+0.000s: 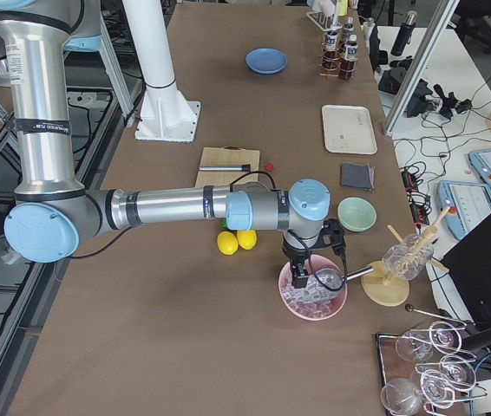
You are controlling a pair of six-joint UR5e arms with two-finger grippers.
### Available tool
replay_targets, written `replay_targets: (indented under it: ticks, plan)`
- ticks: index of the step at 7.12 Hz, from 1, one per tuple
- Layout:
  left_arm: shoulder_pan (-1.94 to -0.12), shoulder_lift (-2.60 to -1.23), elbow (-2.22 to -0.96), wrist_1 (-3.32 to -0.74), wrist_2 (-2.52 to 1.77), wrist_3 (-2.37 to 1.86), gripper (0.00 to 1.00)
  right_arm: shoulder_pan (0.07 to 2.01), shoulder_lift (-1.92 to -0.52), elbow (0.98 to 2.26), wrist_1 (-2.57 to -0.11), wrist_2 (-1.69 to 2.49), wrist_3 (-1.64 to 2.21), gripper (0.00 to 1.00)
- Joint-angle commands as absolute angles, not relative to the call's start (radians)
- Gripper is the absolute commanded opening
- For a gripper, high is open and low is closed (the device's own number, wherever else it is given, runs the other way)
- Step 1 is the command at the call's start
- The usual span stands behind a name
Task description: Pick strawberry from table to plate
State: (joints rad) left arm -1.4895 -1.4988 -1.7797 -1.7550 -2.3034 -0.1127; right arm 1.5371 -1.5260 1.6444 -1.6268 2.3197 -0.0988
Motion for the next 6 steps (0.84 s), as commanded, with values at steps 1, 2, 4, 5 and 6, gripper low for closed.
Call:
replay_targets:
  ticks: [1, 2, 4, 5, 6]
  plan:
    - [-1.489, -1.486, -1.782, -1.763, -2.310, -0.112, 0.97, 1.537, -1.531, 1.644, -1.621, 2.321, -0.100, 1.00]
    - [-1.489, -1.482, -1.787, -1.767, -2.310, -0.112, 0.97, 1.537, -1.532, 1.646, -1.621, 2.321, -0.100, 1.00]
    - [-1.489, -1.482, -1.786, -1.767, -2.310, -0.113, 0.97, 1.537, -1.535, 1.644, -1.621, 2.321, -0.101, 1.00]
    - [-1.489, -1.482, -1.786, -1.769, -2.310, -0.114, 0.97, 1.537, -1.542, 1.644, -1.621, 2.319, -0.103, 1.00]
    - [-1.489, -1.482, -1.784, -1.767, -2.310, -0.114, 0.97, 1.537, -1.542, 1.644, -1.620, 2.319, -0.103, 1.00]
